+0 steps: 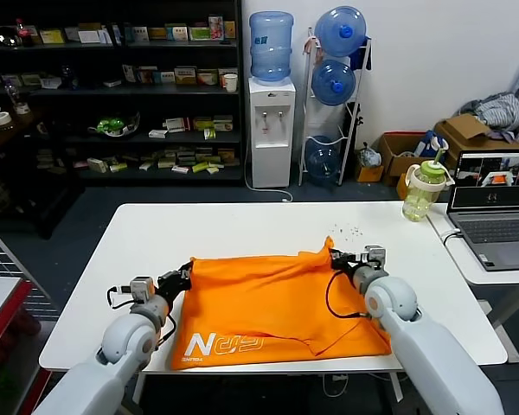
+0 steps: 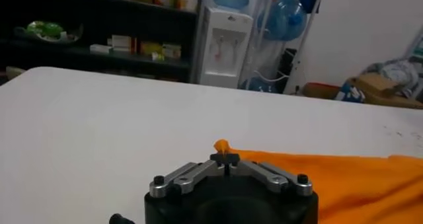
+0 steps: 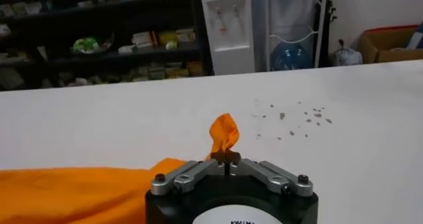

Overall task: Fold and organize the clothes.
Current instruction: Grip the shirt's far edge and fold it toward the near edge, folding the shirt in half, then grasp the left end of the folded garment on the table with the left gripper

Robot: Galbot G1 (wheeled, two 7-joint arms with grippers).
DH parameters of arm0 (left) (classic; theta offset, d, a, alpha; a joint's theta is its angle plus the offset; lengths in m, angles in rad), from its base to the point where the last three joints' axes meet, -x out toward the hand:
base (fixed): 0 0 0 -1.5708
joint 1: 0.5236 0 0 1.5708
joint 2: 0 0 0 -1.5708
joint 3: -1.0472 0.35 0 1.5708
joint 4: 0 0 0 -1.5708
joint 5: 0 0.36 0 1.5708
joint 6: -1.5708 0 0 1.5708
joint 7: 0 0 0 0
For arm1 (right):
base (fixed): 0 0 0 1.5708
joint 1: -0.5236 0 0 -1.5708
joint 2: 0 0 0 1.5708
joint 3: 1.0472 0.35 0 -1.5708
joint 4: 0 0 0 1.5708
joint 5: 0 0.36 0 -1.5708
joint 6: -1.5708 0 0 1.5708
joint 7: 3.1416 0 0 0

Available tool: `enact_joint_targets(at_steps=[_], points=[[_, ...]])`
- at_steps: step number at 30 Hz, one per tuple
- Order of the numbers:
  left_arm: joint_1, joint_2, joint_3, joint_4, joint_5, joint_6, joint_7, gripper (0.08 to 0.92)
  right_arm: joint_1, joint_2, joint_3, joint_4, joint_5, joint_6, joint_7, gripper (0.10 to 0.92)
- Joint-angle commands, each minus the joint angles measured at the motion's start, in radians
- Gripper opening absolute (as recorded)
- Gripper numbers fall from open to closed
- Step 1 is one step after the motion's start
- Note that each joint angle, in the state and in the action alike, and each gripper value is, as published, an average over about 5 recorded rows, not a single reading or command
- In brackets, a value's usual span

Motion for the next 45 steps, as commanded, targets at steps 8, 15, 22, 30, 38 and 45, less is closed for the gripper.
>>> enact_joint_targets(at_steps=[8, 15, 22, 30, 38, 45], points=[[0.246, 0.055, -0.032, -0.282, 0.02, -0.005, -0.063, 0.09, -0.34, -0.126, 0.177, 0.331, 0.032, -0.039, 0.026, 0.124], [0.307, 0.076, -0.073, -0.331, 0.03, -0.003, -0.084, 0.09, -0.388, -0.136, 0.194, 0.389, 0.039, -0.06, 0.041, 0.124], [0.372, 0.086, -0.099, -0.35, 0.034, -0.005, -0.088, 0.09, -0.431, -0.143, 0.218, 0.424, 0.043, -0.071, 0.05, 0.124], [0.431, 0.071, -0.12, -0.35, 0.064, 0.013, -0.089, 0.101, -0.477, -0.149, 0.25, 0.439, 0.013, -0.072, 0.007, 0.169], [0.477, 0.058, -0.152, -0.34, 0.094, 0.016, -0.076, 0.294, -0.539, -0.158, 0.314, 0.471, 0.011, -0.059, -0.007, 0.389], [0.49, 0.0, -0.149, -0.283, 0.115, 0.005, -0.055, 0.502, -0.622, -0.146, 0.378, 0.5, -0.008, -0.04, -0.019, 0.597]])
